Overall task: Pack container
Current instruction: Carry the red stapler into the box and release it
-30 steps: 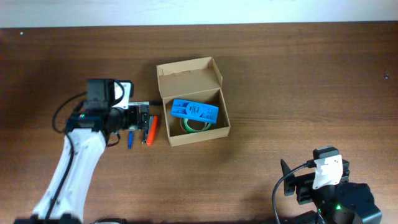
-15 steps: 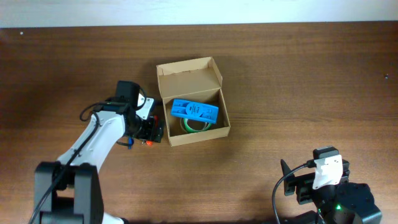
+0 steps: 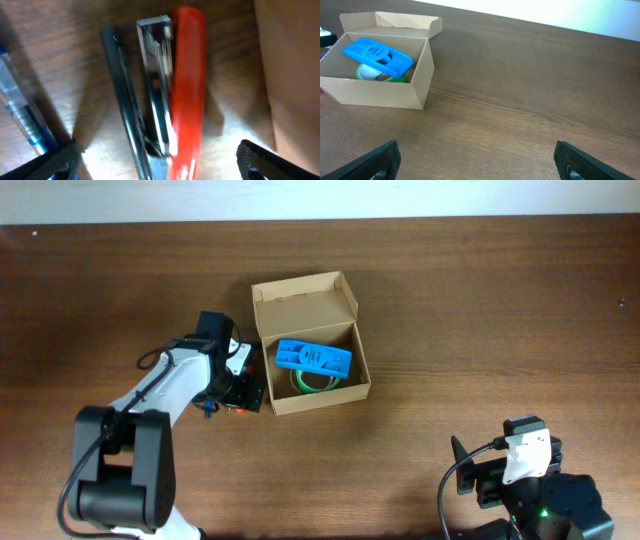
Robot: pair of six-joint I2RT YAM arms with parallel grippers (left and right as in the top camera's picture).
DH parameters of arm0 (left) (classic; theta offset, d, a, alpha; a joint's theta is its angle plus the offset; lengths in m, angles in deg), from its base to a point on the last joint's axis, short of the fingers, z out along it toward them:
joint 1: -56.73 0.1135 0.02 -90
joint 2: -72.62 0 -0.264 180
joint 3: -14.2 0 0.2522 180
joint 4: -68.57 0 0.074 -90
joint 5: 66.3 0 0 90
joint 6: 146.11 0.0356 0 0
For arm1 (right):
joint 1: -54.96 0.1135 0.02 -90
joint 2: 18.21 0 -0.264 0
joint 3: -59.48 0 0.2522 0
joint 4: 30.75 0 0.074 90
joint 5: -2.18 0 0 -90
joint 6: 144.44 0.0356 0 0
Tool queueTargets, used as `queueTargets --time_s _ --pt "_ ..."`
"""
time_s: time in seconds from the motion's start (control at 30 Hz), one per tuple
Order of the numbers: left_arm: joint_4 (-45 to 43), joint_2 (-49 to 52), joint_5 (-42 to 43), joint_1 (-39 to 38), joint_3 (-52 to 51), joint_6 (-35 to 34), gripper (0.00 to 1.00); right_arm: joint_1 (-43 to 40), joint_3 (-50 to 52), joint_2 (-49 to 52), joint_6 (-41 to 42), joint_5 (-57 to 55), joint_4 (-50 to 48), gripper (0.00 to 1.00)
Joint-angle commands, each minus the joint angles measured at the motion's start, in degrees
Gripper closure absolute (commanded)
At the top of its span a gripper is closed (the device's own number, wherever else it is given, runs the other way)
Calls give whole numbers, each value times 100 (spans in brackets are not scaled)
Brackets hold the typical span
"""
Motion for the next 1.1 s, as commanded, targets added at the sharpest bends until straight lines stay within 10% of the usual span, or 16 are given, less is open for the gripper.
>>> queueTargets --time_s 0.0,0.5,1.07 --pt "-4 160 -125 -17 254 101 19 -33 -2 -28 48 -74 -11 1" --pt "-2 157 -57 -17 260 11 91 -33 -2 -28 48 -74 -13 1" --pt "-2 -2339 -33 -107 260 -297 92 -33 -2 -28 48 -74 -13 1"
